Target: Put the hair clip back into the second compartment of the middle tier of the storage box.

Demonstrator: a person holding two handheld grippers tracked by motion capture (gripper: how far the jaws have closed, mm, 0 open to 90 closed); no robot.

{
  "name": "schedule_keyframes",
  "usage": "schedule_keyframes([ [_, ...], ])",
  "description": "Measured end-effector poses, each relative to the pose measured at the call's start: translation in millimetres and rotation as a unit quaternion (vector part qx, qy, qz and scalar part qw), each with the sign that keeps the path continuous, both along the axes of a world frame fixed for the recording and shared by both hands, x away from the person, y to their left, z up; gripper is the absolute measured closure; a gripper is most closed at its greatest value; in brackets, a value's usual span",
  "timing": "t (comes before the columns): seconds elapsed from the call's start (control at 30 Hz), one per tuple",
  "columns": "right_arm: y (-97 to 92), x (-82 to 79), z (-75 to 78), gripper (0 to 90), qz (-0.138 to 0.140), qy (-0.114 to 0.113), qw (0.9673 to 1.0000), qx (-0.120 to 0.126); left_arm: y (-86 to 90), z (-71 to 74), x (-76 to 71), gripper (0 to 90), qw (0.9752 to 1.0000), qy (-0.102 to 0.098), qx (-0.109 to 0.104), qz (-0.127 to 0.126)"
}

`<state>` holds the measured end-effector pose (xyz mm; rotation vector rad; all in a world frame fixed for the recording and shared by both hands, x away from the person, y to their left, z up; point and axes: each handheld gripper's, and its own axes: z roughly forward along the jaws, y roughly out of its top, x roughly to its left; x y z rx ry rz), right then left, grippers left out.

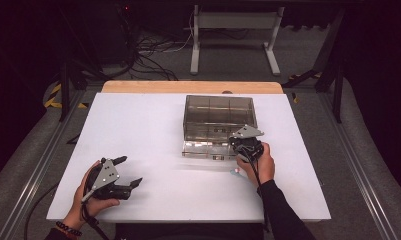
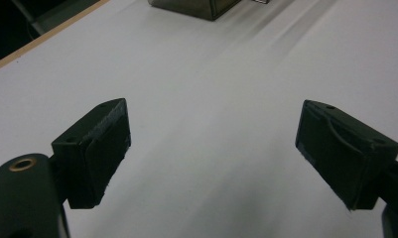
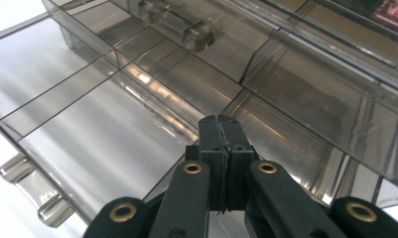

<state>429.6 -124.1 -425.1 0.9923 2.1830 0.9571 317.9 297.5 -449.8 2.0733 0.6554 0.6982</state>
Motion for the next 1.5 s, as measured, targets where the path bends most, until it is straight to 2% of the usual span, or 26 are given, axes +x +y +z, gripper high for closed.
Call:
schedule_keyframes([
  [0.47,3.8,6.3,0.0,90.0,-0.014,-0.004,0.9998,-0.01,-0.2,-0.3,0.7,15.3,1.0,0.002,-0.003,0.0],
  [0.6,3.0,5.0,1.2,86.7,-0.015,-0.007,0.9998,-0.009,0.1,0.3,0.0,15.2,1.0,-0.001,-0.001,0.0],
  [0.8,1.4,-0.8,6.3,82.9,-0.007,-0.013,0.9999,0.002,1.2,0.7,-0.4,15.1,1.0,-0.001,-0.001,0.001],
  [0.97,-4.2,-7.9,15.3,79.0,0.0,-0.031,0.9993,0.021,1.7,1.1,-0.9,15.1,1.0,-0.003,-0.003,0.003],
  [1.17,-12.6,-19.6,25.1,69.7,0.024,-0.054,0.9971,0.049,2.8,1.6,-1.4,15.0,1.0,-0.004,-0.006,0.005],
  [1.37,-23.8,-30.5,31.3,57.9,0.026,-0.071,0.9953,0.06,4.2,2.6,-2.0,15.0,1.0,-0.005,-0.006,0.005],
  [1.5,-33.5,-39.8,34.5,49.2,0.033,-0.092,0.9931,0.066,5.5,3.4,-2.3,15.0,0.9999,-0.008,-0.007,0.006],
])
